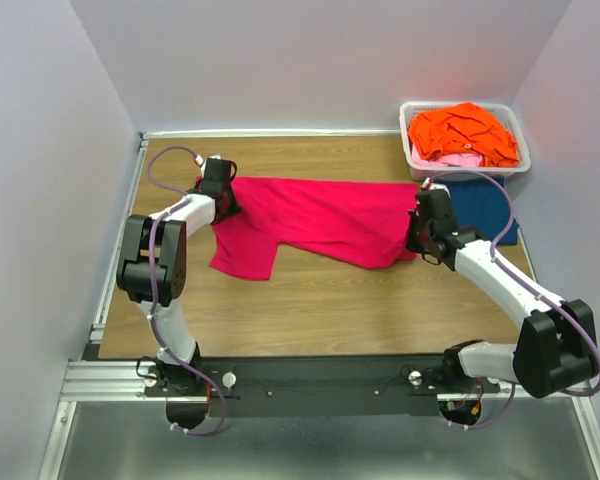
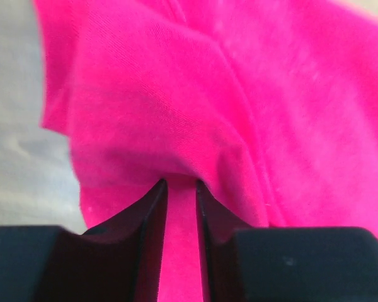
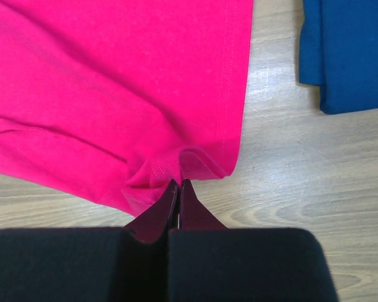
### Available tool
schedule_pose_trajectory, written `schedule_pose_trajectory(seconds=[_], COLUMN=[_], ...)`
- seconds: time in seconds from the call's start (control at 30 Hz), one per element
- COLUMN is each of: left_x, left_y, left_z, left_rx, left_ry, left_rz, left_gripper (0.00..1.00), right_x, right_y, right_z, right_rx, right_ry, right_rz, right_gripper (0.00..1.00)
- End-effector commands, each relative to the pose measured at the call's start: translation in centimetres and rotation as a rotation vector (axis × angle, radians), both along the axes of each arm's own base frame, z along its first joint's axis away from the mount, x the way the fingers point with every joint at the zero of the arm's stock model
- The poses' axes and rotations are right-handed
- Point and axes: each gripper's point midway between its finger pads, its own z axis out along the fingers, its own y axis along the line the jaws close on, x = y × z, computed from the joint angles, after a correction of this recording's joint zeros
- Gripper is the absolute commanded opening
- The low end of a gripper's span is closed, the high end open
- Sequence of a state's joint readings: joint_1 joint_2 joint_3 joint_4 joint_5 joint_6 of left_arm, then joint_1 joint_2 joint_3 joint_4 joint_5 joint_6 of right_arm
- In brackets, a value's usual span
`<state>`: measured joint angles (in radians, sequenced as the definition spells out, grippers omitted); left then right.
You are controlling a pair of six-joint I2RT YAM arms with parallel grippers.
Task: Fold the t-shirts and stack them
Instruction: Flatten the tshirt out
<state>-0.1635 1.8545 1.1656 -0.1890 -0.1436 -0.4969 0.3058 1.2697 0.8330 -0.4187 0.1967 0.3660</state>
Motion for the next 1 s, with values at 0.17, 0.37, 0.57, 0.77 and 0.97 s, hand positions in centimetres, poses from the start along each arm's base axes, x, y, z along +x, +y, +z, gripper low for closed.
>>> schedule_pose_trajectory(seconds=[0.17,0.37,0.57,0.77,0.97], left_x=[-5.0,-12.9,-14.2,-12.5,-12.3], left_y=[2.4,3.8,4.0,3.6,3.9], left_z=[3.9,1.6,0.3,-0.4,-1.0], left_rx=[0.08,0.095,0.079,0.084,0.095], left_ry=[-0.056,0.028,0.04,0.07,0.113], left_rz=[0.031,0.042,0.057,0.008,-0.013], left_gripper=[0.54,0.62,0.54,0.49,0.49], right_x=[1.3,1.0,1.3,1.1,0.9], right_y=[0.5,1.3,1.7,1.7,1.6], right_z=[1.1,0.8,0.7,0.4,0.7], right_rx=[0.02,0.063,0.078,0.079,0.074], right_ry=[-0.038,-0.046,-0.056,-0.053,-0.061], right_rz=[0.002,0.034,0.05,0.056,0.06], right_gripper=[0.01,0.01,0.01,0.01,0.01])
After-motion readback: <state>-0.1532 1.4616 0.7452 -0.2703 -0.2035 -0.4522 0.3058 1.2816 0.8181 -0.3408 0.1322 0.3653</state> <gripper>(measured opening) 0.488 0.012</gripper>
